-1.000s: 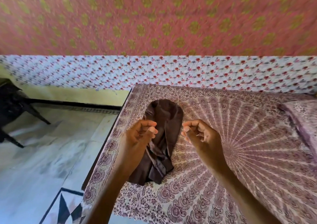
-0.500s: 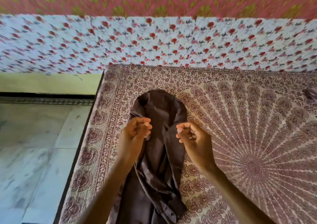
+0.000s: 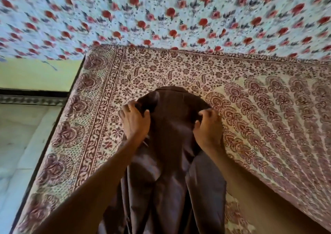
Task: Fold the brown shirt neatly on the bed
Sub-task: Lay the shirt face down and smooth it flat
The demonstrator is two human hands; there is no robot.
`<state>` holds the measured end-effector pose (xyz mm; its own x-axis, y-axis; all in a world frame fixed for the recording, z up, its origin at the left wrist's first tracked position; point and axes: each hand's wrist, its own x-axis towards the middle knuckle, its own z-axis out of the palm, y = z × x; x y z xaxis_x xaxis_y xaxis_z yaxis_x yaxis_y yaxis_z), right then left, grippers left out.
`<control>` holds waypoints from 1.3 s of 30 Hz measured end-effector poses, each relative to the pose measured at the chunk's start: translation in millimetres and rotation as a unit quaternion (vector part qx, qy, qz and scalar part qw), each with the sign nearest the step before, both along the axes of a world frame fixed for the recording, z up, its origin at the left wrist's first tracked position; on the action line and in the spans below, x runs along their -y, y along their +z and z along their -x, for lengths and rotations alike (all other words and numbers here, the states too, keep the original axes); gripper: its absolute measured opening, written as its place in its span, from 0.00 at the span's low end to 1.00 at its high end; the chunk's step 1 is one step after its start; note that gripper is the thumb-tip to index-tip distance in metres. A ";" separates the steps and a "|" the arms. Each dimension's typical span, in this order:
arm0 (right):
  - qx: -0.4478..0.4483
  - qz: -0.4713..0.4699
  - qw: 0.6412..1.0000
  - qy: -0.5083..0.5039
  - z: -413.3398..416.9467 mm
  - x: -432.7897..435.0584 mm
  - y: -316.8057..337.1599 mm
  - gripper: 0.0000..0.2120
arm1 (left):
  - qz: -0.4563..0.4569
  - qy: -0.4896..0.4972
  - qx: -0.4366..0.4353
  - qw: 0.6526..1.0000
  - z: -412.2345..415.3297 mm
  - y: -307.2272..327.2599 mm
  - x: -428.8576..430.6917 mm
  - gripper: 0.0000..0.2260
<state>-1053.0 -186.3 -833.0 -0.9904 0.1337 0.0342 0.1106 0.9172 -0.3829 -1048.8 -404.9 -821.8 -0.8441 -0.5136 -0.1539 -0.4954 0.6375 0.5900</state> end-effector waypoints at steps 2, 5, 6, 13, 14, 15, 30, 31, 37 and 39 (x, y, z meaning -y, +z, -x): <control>0.063 0.045 0.991 -0.111 20.7 -7.7 -9.6 0.22 | -0.002 0.036 0.039 0.999 20.8 -8.6 12.5 0.33; 0.125 0.098 0.965 -0.207 40.4 -20.5 -14.3 0.26 | -0.062 0.041 0.092 0.993 42.2 -12.7 26.8 0.32; 0.128 0.125 0.959 -0.220 43.8 -23.0 -12.1 0.23 | -0.097 0.030 0.096 0.990 45.8 -11.6 29.4 0.29; 0.025 0.270 0.954 -0.126 10.4 -11.3 25.2 0.08 | -0.232 0.005 0.077 0.970 35.1 13.5 30.5 0.12; 0.005 0.267 0.958 -0.109 0.9 -8.7 33.4 0.08 | -0.206 -0.012 0.072 0.976 30.7 21.2 28.1 0.11; -0.008 0.266 0.959 -0.098 -8.3 -7.0 40.0 0.08 | -0.181 -0.024 0.071 0.981 24.4 30.2 24.9 0.11; -0.073 0.275 0.957 -0.062 -172.2 -51.3 212.7 0.10 | -0.344 -0.035 0.145 0.927 -151.6 114.2 -13.6 0.31; -0.090 0.275 0.955 -0.057 -184.8 -58.6 225.6 0.11 | -0.344 -0.039 0.119 0.930 -165.6 134.7 -21.7 0.33; -0.186 0.253 0.946 -0.076 -286.1 -129.0 334.1 0.13 | -0.282 -0.059 -0.091 0.953 -273.6 321.1 -104.4 0.13; -0.215 0.246 0.941 -0.089 -326.1 -159.9 376.3 0.12 | -0.288 -0.057 -0.152 0.944 -313.8 383.3 -134.3 0.13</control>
<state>-726.9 -26.4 -456.8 -0.8596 0.3998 0.3183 -0.0174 0.5996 -0.8001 -735.0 -270.6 -438.5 -0.9387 -0.3226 -0.1217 -0.1951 0.2060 0.9589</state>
